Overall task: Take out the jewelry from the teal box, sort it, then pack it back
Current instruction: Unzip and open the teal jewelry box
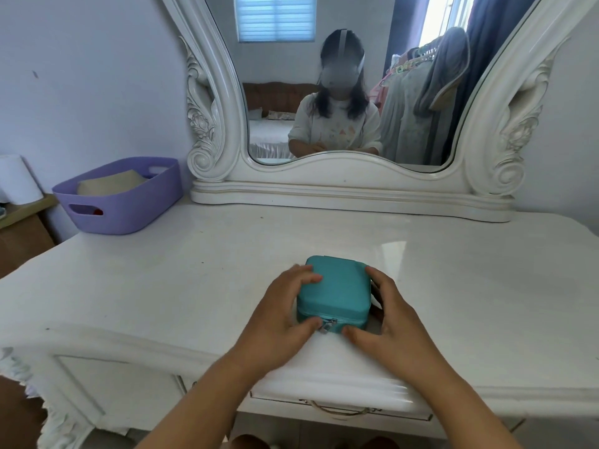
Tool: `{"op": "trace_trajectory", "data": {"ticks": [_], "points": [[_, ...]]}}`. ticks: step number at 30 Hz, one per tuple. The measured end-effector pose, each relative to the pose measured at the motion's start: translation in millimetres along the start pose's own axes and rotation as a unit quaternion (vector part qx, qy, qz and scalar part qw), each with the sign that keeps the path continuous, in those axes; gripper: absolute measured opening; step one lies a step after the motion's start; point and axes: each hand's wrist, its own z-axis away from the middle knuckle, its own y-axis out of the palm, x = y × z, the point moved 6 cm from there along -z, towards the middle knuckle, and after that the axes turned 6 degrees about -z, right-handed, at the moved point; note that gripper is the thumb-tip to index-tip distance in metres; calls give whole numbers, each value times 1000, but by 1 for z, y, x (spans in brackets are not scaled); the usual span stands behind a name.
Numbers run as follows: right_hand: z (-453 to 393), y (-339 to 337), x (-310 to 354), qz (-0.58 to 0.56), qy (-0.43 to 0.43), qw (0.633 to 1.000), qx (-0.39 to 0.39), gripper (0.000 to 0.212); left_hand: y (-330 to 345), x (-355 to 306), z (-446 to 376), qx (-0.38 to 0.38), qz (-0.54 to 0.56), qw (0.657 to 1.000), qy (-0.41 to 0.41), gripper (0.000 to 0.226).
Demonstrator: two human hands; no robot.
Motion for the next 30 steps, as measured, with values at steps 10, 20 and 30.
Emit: {"op": "trace_trajectory", "data": {"ticks": [10,20,30], "points": [[-4,1,0,61,57,997,6,105,12,18,-44,145,154,974,-82,87],[-5,-3,9,170,-11,975,-140,32,8,28,-44,-2,100,986,-137,95],[-17,-4,4,202,-56,971,-118,16,9,30,-45,-8,82,986,-148,98]]}}
